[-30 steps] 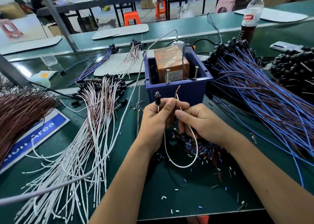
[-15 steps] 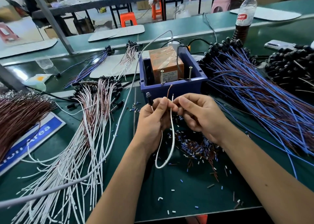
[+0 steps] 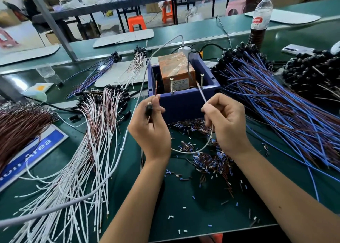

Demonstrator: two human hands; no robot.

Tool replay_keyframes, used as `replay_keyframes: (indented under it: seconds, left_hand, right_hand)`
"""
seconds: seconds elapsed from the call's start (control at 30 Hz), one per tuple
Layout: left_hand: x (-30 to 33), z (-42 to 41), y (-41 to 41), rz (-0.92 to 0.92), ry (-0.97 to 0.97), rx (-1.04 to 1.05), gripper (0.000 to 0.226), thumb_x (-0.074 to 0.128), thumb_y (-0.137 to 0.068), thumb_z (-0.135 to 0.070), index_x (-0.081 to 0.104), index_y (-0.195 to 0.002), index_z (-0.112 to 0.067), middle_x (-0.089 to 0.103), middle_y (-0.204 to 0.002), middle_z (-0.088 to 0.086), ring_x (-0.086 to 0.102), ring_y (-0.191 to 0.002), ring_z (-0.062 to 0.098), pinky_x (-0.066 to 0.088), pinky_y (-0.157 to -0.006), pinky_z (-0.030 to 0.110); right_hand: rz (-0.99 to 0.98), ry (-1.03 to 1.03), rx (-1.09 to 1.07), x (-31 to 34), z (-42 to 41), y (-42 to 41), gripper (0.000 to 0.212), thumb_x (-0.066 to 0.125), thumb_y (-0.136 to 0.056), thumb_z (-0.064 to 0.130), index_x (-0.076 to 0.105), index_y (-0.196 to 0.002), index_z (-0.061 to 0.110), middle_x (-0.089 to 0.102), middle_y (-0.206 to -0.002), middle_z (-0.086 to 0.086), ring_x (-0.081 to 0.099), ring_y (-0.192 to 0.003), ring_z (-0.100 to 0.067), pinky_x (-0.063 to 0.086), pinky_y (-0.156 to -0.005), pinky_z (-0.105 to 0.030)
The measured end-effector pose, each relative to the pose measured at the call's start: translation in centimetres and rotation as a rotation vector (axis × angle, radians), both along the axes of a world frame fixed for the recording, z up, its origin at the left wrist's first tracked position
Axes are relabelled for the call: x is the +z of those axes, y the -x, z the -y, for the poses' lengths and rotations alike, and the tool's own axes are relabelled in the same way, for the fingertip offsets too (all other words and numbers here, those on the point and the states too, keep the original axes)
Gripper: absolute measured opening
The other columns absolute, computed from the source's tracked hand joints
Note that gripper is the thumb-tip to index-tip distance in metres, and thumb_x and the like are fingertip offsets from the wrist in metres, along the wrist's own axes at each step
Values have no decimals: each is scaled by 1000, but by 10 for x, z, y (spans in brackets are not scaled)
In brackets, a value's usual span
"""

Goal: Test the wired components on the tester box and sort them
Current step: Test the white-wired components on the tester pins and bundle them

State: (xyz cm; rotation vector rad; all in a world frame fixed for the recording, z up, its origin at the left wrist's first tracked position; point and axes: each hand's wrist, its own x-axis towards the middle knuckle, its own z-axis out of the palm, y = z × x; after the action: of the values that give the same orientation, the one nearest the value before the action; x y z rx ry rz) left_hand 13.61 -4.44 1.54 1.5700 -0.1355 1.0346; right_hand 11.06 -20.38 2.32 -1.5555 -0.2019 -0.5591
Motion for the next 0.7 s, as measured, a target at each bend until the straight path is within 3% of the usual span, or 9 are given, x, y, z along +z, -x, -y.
replay_keyframes:
  seconds: [0.07, 0.2, 0.53, 0.6, 0.7]
  left_hand:
    - [0, 1, -2, -30, 1, 6, 11, 63, -103, -16, 73, -102, -11, 66, -69, -1, 65, -66, 19, 53, -71, 28]
    - [4, 5, -1, -43, 52, -35, 6, 66, -101, -12, 70, -104, -10, 67, -71, -10, 69, -66, 18, 52, -75, 24]
    - [7, 15, 2, -77, 16, -15, 11, 66, -100, -9, 76, -97, -4, 69, -67, -5, 65, -66, 4, 47, -71, 14]
    - [9, 17, 3, -89, 20, -27, 11, 66, -99, -8, 76, -95, -9, 68, -67, -5, 64, -63, 4, 46, -69, 12]
    - [13, 19, 6, -89, -11, -17, 25, 67, -99, -10, 70, -87, -32, 67, -64, -8, 63, -58, 8, 43, -68, 10]
  right_hand:
    - [50, 22, -147, -1, -1, -1, 28, 55, -96, 7, 52, -69, 1, 45, -53, -10, 37, -47, -23, 30, -46, -32]
    - [53, 55, -283, -5, -1, -4, 36, 52, -95, 4, 44, -60, 9, 37, -52, 6, 30, -48, -9, 25, -47, -30]
    - [9, 187, -203, -5, 0, -9, 40, 54, -98, 7, 42, -60, 12, 36, -53, 9, 31, -51, -6, 25, -49, -28]
    - [13, 195, -192, -5, -1, -9, 41, 54, -98, 7, 43, -59, 14, 37, -52, 9, 31, -50, -6, 26, -48, -29]
    - [22, 211, -176, -4, -1, -8, 39, 55, -97, 6, 45, -59, 10, 38, -52, 6, 33, -50, -8, 25, -48, -36]
